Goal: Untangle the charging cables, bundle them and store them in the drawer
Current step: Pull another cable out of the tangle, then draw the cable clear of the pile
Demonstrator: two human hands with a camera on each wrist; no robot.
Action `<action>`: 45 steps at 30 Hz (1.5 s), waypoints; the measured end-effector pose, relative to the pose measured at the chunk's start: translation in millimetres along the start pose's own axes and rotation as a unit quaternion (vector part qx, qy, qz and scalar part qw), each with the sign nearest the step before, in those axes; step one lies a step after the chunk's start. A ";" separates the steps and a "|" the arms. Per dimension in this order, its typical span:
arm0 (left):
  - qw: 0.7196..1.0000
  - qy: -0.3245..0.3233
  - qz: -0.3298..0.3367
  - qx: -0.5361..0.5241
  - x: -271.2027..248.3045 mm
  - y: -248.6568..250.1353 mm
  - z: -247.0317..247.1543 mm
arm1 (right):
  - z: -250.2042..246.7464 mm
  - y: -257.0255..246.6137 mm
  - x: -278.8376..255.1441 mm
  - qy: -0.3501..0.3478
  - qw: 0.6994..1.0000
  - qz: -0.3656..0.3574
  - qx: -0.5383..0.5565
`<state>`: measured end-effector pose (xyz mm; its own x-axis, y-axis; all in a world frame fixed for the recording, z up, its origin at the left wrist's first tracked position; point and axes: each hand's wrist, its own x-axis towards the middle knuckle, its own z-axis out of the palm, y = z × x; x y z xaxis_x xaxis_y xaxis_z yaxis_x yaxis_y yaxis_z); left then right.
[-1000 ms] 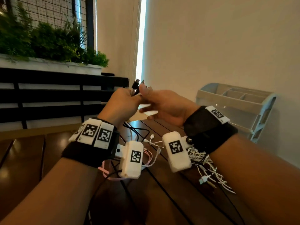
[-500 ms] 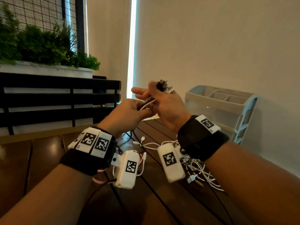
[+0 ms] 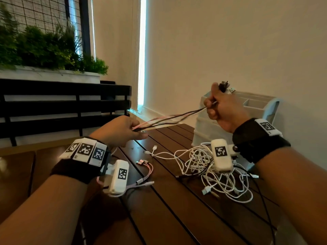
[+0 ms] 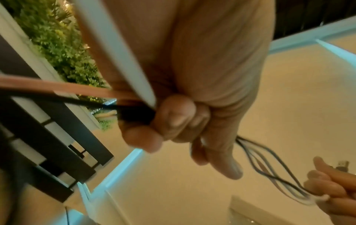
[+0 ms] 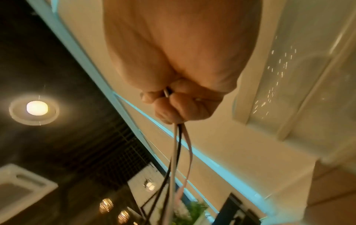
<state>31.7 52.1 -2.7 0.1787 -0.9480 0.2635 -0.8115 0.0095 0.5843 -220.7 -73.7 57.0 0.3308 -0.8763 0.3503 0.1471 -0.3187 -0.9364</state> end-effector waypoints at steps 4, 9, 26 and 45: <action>0.994 0.049 -0.004 0.094 1.8 -4.7 -6.1 | -13.0 23.0 2.1 0.026 0.982 -0.028 -0.187; 0.971 0.129 -0.081 0.186 -6.3 -15.9 -48.5 | -20.0 33.5 0.5 0.066 0.982 0.001 -0.179; 0.987 -0.013 -0.082 0.137 -22.2 17.6 -41.6 | 66.1 9.4 -24.7 -0.096 0.971 -0.040 -0.217; 0.982 -0.038 0.005 -0.186 2.7 23.6 6.5 | 116.8 37.2 -19.7 -0.207 0.978 0.017 -0.028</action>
<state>9.3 47.7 6.9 0.1180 -0.9679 0.2219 -0.5507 0.1222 0.8257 -112.9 -26.2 18.0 0.6858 -0.6687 0.2872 0.0817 -0.3213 -0.9434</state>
